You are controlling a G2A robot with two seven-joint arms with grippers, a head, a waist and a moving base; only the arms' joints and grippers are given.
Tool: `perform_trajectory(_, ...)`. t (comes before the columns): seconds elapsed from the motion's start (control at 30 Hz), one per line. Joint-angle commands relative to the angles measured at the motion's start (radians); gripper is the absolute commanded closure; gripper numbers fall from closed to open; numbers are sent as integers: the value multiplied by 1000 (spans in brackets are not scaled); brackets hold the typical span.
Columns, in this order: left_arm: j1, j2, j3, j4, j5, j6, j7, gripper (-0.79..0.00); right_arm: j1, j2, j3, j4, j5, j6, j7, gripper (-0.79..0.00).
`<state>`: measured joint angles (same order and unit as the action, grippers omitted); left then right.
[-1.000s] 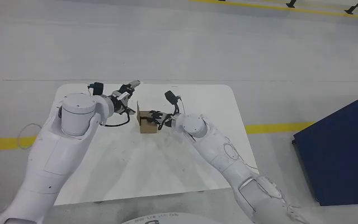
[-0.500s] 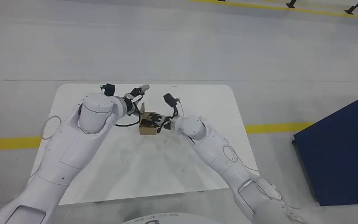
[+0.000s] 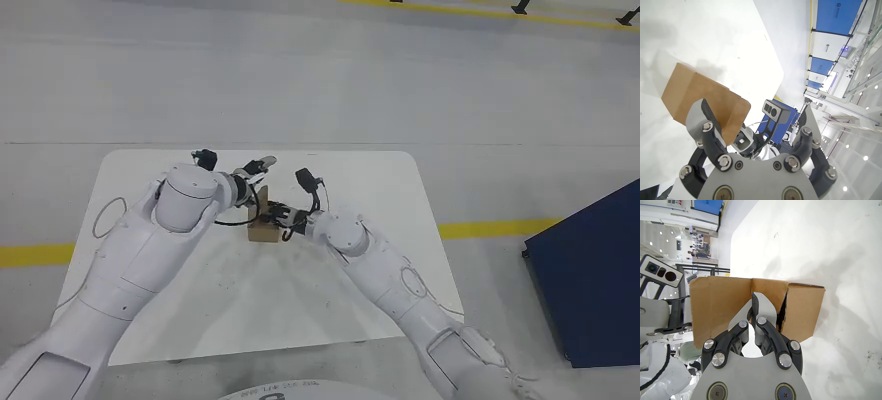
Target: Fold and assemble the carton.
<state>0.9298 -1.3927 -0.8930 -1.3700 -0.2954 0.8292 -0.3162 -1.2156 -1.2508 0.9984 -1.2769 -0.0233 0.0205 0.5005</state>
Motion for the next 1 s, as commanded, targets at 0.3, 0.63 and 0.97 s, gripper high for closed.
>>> perform_trajectory(0.3, -44, -10, 39, 56, 28, 0, -41, -785, -256, 44, 182, -218, 43, -120, -98, 0)
perform_trajectory(0.63, -107, -33, 145, 113, 110, 27, -72, -785, -284, 47, 207, -257, 61, 1, -116, 0)
perform_trajectory(0.97, -154, -65, 215, 175, 142, 32, -80, -785, -310, 50, 239, -257, 110, 27, -117, 0)
